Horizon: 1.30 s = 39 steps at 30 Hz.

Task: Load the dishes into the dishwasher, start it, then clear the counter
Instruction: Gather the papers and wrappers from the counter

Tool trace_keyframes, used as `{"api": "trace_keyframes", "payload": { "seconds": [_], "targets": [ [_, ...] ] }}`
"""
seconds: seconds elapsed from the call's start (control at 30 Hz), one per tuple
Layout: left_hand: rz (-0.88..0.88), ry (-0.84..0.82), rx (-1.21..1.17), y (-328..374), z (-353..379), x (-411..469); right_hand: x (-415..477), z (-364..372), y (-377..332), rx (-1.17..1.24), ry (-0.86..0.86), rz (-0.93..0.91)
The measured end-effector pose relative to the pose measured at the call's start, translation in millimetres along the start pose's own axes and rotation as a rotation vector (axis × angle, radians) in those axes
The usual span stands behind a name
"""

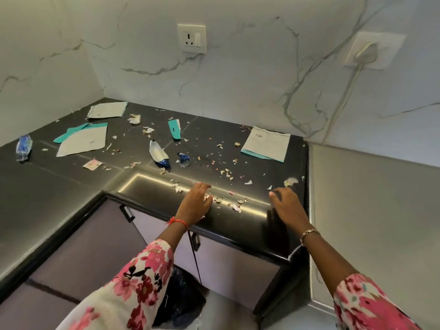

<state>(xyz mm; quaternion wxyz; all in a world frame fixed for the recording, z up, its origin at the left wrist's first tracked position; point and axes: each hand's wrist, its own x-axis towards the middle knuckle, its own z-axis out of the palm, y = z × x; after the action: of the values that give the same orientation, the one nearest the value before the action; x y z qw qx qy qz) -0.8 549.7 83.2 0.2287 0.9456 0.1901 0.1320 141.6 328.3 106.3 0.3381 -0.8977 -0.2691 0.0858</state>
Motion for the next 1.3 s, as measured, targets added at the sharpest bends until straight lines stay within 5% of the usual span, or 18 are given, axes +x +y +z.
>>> {"api": "trace_keyframes", "payload": {
  "seconds": [0.4,0.7,0.9,1.1,1.3],
  "targets": [
    [-0.012,-0.123,-0.162,-7,32,169,163,2,15,0.069,0.188,0.29],
    [0.087,-0.215,0.001,-30,57,267,254,6,26,-0.02,0.151,0.518],
    [0.178,-0.126,0.003,-52,75,266,290,11,27,-0.028,0.117,0.668],
    [0.207,-0.062,0.035,-59,82,266,298,12,37,0.337,0.163,0.629],
    [0.129,-0.175,-0.118,-58,76,270,311,5,14,0.727,0.136,0.649]
  ]
}}
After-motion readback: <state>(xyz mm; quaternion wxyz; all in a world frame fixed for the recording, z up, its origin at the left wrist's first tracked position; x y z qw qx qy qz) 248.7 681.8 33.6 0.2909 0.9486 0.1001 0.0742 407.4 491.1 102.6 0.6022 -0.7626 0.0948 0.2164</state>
